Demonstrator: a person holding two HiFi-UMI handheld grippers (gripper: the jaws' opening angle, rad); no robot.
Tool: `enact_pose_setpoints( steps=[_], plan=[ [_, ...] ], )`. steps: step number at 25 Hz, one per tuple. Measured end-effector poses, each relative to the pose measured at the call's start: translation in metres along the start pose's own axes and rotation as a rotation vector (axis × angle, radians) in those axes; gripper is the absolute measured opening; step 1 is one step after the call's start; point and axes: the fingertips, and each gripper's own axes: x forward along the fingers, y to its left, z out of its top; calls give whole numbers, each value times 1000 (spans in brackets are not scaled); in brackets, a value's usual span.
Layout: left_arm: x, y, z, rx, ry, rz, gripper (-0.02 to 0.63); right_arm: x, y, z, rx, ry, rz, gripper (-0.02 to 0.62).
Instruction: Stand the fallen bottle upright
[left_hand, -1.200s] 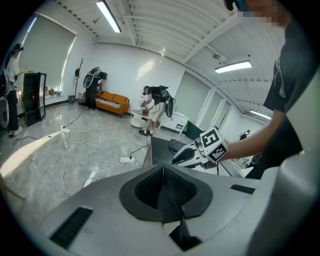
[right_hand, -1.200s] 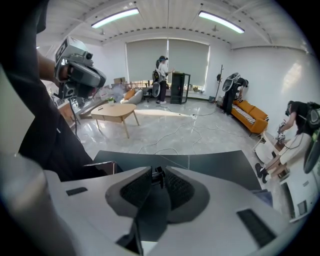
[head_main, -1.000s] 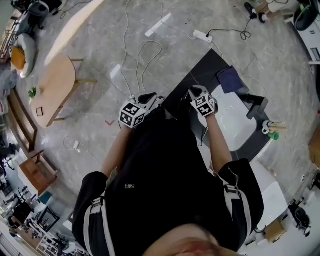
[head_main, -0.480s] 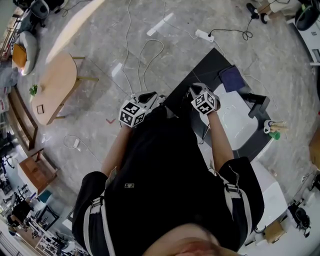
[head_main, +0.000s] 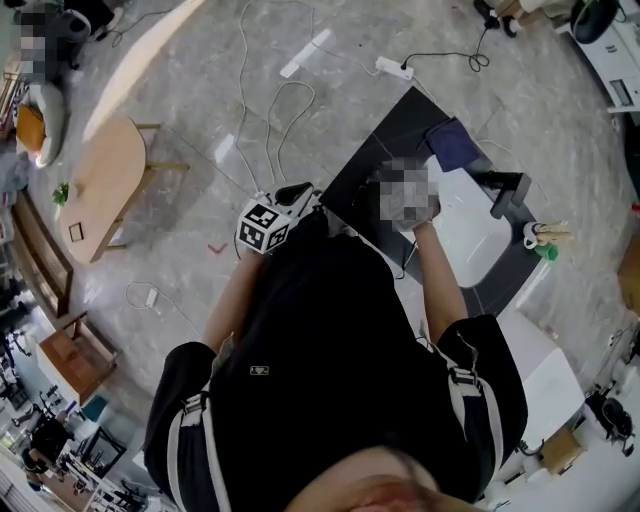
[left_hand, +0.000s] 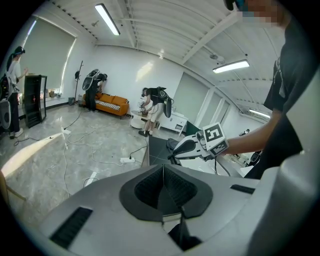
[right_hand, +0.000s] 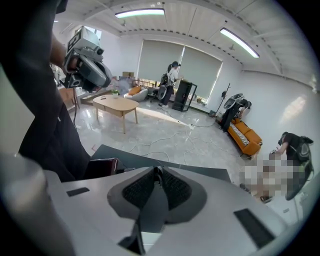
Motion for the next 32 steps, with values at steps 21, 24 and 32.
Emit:
enact_pose_setpoints(
  steps=[21,24,32],
  plan=[
    [-12,-36,-21,-7,-41,6,18,-44,34,27,-183,-36,-91,123],
    [-16,-41,-23,-6,-50,12,18,-51,45,31,-219,-35,-94,127],
    [-25,-56,-37,-7,-77,19,18,-62,70,33,-256,-40,-85,137]
  ],
)
